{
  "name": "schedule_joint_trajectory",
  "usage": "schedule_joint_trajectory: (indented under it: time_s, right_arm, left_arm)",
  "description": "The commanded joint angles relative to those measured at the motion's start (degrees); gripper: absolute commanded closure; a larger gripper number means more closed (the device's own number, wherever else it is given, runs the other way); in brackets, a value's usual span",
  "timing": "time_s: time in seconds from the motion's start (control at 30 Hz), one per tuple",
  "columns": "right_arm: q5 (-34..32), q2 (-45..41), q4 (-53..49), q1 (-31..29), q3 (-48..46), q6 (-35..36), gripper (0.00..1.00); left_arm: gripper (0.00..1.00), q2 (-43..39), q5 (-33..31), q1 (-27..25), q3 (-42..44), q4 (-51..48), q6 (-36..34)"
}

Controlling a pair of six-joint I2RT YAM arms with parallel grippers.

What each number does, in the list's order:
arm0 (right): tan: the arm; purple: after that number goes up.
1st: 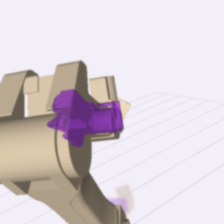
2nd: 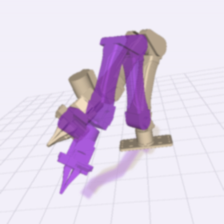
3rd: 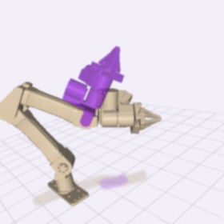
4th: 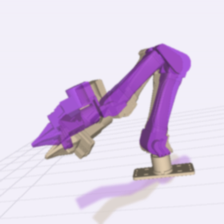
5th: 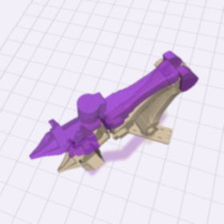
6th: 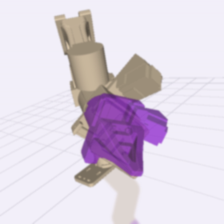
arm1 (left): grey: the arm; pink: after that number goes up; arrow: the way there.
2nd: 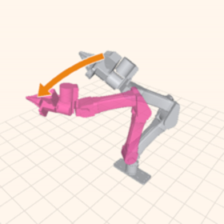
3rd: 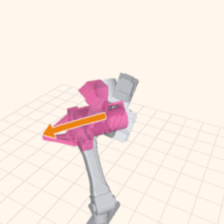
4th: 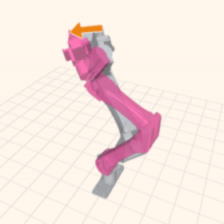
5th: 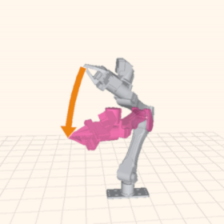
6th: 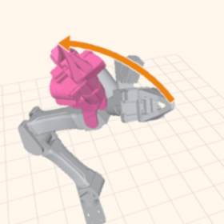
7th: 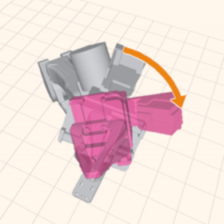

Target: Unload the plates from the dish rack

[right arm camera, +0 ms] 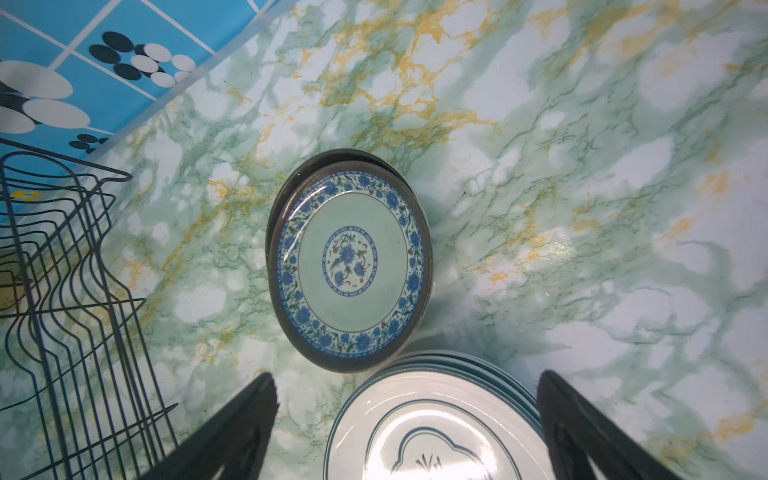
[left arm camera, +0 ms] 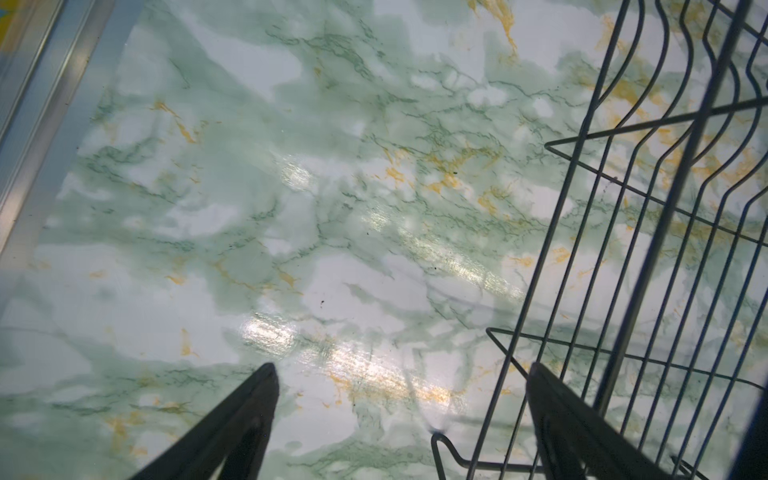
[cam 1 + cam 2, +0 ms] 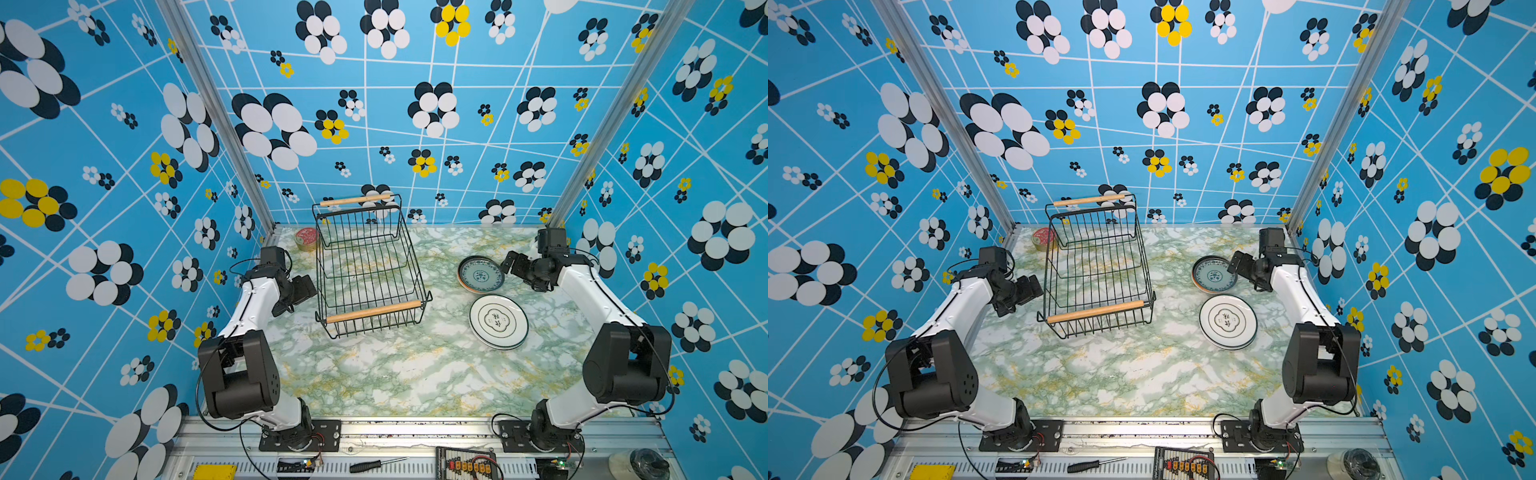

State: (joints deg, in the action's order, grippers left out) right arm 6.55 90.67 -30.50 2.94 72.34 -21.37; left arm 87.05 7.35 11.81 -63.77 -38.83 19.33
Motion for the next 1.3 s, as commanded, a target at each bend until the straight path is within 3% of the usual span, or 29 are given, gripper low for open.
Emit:
schedule_joint_trajectory:
  time_s: [0.0,0.1,0.3,0.53,0.6,0.7,0.97,1.1,1.27]
  right_arm:
    - [-0.7,-1.4,4.8,0.1,-2.4,1.7,0.01]
    - [-5.4,-3.4,10.9,0.1,-7.0,-0.3,0.01]
    - [-17.2,-7.8,26.2,0.1,-18.0,-0.5,0.01]
    - [-16.9,-9.5,39.3,0.0,-25.8,4.4,0.01]
    - [-16.6,-9.9,46.6,-0.4,-29.9,6.6,0.01]
    - [-15.8,-9.9,53.0,-0.7,-34.0,9.9,0.01]
    - [-17.4,-8.5,50.7,-1.1,-33.3,11.8,0.01]
    - [-22.0,-10.0,52.6,-1.6,-35.9,14.6,0.01]
    - [-21.2,-10.2,56.0,-1.7,-38.9,14.6,0.01]
  left_arm:
    - [0.05,-3.6,-0.4,0.4,2.2,3.6,-0.9]
    - [0.02,-6.8,-0.9,1.3,5.2,10.0,-0.8]
    - [0.01,-9.8,-10.2,1.9,10.1,25.3,-2.8]
    - [0.01,-10.6,-6.6,2.1,22.1,50.1,-8.5]
    - [0.01,-10.8,-4.0,1.2,26.3,56.9,-10.3]
    - [0.01,-11.0,-5.8,-2.0,29.9,61.0,-12.9]
    - [0.01,-10.8,-7.5,-6.1,39.1,76.9,-10.8]
    - [0.01,-8.3,-6.8,-7.5,39.0,77.7,-12.7]
    - [0.01,-4.3,-12.9,-12.0,36.4,75.9,-16.1]
